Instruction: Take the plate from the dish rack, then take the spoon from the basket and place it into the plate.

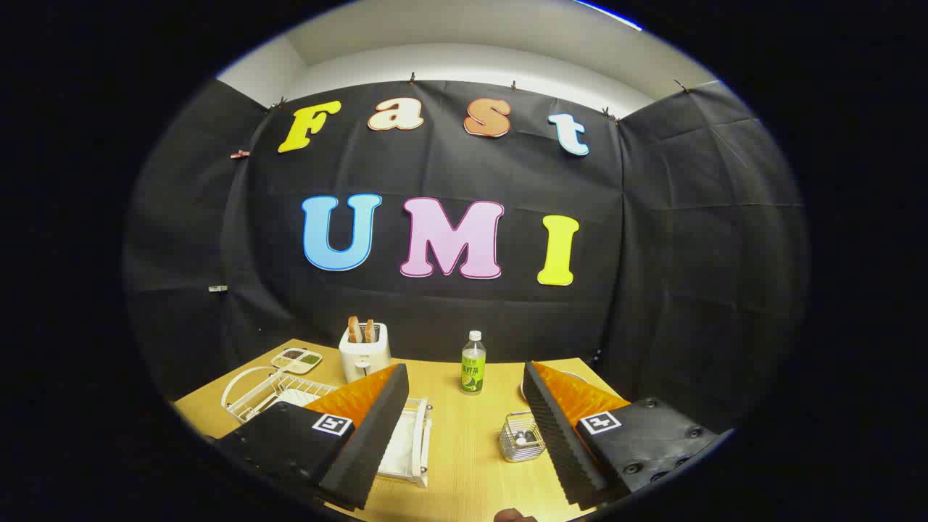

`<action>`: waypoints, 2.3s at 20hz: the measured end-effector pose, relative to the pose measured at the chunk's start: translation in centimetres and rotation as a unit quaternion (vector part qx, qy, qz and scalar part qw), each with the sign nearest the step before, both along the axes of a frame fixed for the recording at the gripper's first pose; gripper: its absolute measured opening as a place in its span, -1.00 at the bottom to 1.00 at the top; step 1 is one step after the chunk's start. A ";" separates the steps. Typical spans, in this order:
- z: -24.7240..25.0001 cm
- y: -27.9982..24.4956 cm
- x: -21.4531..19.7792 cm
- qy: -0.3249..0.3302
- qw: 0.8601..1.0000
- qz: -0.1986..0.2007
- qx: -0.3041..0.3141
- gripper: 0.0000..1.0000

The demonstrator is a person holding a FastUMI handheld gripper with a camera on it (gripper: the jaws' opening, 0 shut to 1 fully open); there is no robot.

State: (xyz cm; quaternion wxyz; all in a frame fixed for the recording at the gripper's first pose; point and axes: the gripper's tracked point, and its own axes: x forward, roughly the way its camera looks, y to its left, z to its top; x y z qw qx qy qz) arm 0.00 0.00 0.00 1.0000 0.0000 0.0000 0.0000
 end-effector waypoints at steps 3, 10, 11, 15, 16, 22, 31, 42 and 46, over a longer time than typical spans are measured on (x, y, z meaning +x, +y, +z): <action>0.1 0.0 -0.3 0.001 1.000 -0.002 0.003 0.95; -0.7 -0.3 -1.3 0.015 1.000 -0.005 0.006 0.95; -0.7 -0.4 -1.4 0.016 1.000 -0.006 0.008 0.95; -0.7 -0.4 -1.5 0.019 1.000 -0.006 0.011 0.95; -0.8 -0.4 -1.5 0.020 1.000 -0.006 0.012 0.95; -0.3 -0.1 -1.2 0.015 0.999 -0.002 0.037 0.95; 0.8 2.0 2.9 0.021 0.999 0.013 -0.029 0.95; -0.6 9.1 10.4 0.075 0.993 0.042 -0.075 0.95; -5.1 10.8 13.1 0.143 0.983 0.036 -0.111 0.95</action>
